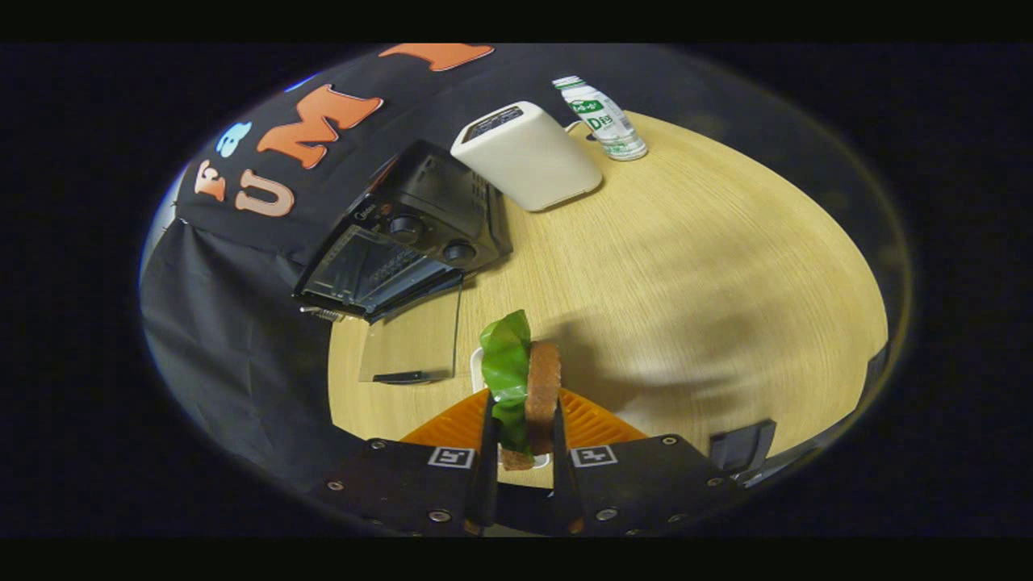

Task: Open the toaster oven, put the food inside, and close the toaster oven door.

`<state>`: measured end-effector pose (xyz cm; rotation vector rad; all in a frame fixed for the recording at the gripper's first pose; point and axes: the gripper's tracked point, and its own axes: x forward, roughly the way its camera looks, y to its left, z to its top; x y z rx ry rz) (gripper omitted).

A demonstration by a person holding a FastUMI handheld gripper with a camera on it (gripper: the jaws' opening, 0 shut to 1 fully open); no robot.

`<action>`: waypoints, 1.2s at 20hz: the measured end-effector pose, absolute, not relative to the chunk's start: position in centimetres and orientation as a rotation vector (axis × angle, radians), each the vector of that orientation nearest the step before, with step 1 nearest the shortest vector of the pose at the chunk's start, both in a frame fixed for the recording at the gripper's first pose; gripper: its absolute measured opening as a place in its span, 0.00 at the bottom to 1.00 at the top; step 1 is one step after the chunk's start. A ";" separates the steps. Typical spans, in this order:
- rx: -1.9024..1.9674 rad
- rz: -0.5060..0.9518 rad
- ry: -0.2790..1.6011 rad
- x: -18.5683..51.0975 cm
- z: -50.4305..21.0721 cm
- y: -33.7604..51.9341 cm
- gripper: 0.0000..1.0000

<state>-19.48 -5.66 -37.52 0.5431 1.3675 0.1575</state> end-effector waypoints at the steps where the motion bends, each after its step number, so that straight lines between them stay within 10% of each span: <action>1: 0.544 0.152 1.361 -19.3 -37.2 -5.5 0.28; 24: 0.978 -0.032 0.988 -8.0 -33.7 12.5 0.27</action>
